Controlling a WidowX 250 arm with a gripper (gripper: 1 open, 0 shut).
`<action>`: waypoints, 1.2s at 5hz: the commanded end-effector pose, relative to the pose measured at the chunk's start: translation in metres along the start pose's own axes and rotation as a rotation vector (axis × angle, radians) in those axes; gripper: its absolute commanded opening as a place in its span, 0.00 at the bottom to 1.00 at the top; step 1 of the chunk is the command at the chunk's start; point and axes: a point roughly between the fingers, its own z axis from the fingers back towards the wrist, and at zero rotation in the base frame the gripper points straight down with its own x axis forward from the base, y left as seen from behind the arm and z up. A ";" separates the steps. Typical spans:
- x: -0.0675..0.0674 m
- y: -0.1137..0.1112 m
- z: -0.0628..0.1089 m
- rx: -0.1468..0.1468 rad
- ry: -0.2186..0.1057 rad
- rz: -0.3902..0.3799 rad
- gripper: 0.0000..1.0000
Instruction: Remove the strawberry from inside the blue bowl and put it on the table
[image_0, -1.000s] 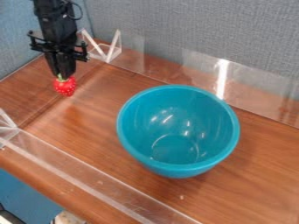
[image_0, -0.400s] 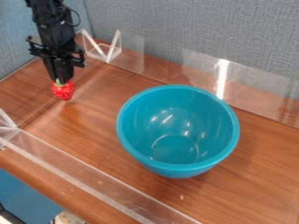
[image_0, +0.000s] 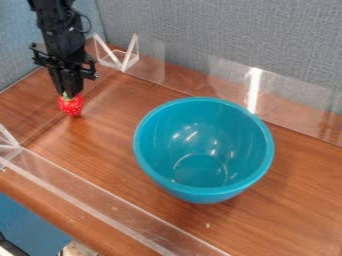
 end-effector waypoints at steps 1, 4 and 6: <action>0.001 0.008 0.005 0.021 -0.020 0.013 0.00; 0.001 0.012 -0.008 0.023 0.007 0.016 0.00; 0.000 0.015 -0.016 0.022 0.023 0.020 0.00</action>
